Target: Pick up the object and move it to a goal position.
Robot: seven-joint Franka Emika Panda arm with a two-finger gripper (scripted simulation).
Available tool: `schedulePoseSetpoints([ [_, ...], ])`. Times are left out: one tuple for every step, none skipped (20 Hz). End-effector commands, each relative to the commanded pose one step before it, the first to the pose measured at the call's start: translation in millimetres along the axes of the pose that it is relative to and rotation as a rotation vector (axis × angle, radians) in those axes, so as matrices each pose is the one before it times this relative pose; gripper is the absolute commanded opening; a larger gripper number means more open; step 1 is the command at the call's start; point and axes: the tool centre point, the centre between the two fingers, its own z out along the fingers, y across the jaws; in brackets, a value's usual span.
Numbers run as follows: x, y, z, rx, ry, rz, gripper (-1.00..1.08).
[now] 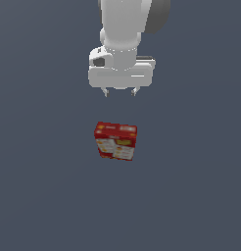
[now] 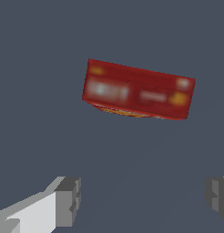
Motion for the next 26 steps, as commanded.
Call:
schedulePoseSetpoints([
  [1.77, 0.37, 1.35, -0.00134, -0.00016, -0.02750, 1.00],
  [0.87, 0.21, 0.64, -0.00066, -0.00004, -0.01357, 1.00],
  [0.94, 0.25, 0.70, -0.00072, -0.00005, -0.01478, 1.00],
  [1.01, 0.28, 0.76, -0.00075, -0.00007, -0.01596, 1.00],
  [1.09, 0.31, 0.82, -0.00077, -0.00007, -0.01725, 1.00],
  [1.16, 0.35, 0.88, -0.00079, -0.00008, -0.01843, 1.00],
  [1.22, 0.40, 0.94, -0.00081, -0.00010, -0.01959, 1.00],
  [1.28, 0.44, 1.01, -0.00082, -0.00012, -0.02083, 1.00],
  [1.35, 0.50, 1.08, -0.00083, -0.00013, -0.02213, 1.00],
  [1.42, 0.55, 1.15, -0.00084, -0.00015, -0.02346, 1.00],
  [1.48, 0.62, 1.22, -0.00083, -0.00016, -0.02477, 1.00],
  [1.52, 0.68, 1.29, -0.00081, -0.00017, -0.02583, 1.00],
  [1.52, 0.73, 1.31, -0.00076, -0.00017, -0.02620, 1.00],
  [1.50, 0.76, 1.32, -0.00071, -0.00017, -0.02619, 1.00],
  [1.47, 0.80, 1.33, -0.00065, -0.00016, -0.02620, 1.00],
  [1.45, 0.83, 1.34, -0.00059, -0.00015, -0.02620, 1.00],
  [1.42, 0.87, 1.35, -0.00054, -0.00014, -0.02619, 1.00],
  [1.39, 0.90, 1.35, -0.00049, -0.00012, -0.02619, 1.00],
  [1.37, 0.93, 1.36, -0.00043, -0.00010, -0.02619, 1.00],
  [1.34, 0.97, 1.37, -0.00038, -0.00008, -0.02619, 1.00],
  [1.31, 1.00, 1.38, -0.00034, -0.00005, -0.02619, 1.00],
  [1.28, 1.03, 1.38, -0.00029, -0.00002, -0.02618, 1.00],
  [1.24, 1.06, 1.39, -0.00024, 0.00001, -0.02618, 1.00],
  [1.21, 1.08, 1.40, -0.00020, 0.00004, -0.02618, 1.00],
  [1.18, 1.12, 1.40, -0.00016, 0.00008, -0.02616, 1.00],
  [1.15, 1.14, 1.41, -0.00012, 0.00011, -0.02616, 1.00],
])
